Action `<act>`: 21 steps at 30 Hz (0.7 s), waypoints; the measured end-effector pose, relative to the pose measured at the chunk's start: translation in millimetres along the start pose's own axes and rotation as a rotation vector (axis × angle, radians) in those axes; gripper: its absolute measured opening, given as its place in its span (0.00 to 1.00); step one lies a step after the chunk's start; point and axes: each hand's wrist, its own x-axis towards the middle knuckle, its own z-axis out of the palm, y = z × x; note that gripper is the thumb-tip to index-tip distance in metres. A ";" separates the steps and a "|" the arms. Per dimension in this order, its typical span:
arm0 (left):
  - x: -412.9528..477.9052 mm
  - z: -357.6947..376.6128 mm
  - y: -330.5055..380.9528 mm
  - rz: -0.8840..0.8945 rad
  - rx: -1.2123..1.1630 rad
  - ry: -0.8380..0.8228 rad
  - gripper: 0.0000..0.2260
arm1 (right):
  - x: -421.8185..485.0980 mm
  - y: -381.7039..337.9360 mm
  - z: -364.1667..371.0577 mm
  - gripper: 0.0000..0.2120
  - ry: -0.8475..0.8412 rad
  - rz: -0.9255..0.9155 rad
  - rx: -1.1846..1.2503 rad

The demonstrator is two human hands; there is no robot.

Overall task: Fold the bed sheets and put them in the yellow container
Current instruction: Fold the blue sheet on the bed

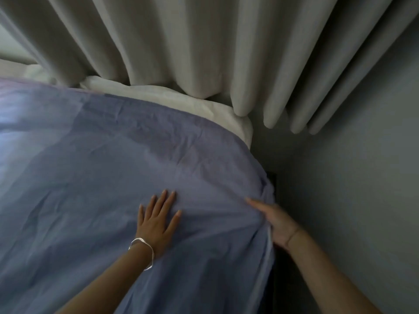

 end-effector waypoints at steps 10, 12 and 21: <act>-78.9 25.9 -5.8 -0.030 0.059 -0.070 0.42 | -11.8 40.4 -3.7 0.47 -0.023 0.016 -0.108; -82.1 26.1 -4.6 -0.051 0.082 -0.071 0.40 | -6.6 16.8 -4.7 0.44 0.075 -0.135 -0.142; -72.1 41.1 25.7 0.006 0.126 -0.071 0.38 | -22.7 74.7 -1.1 0.28 -0.072 0.071 -0.028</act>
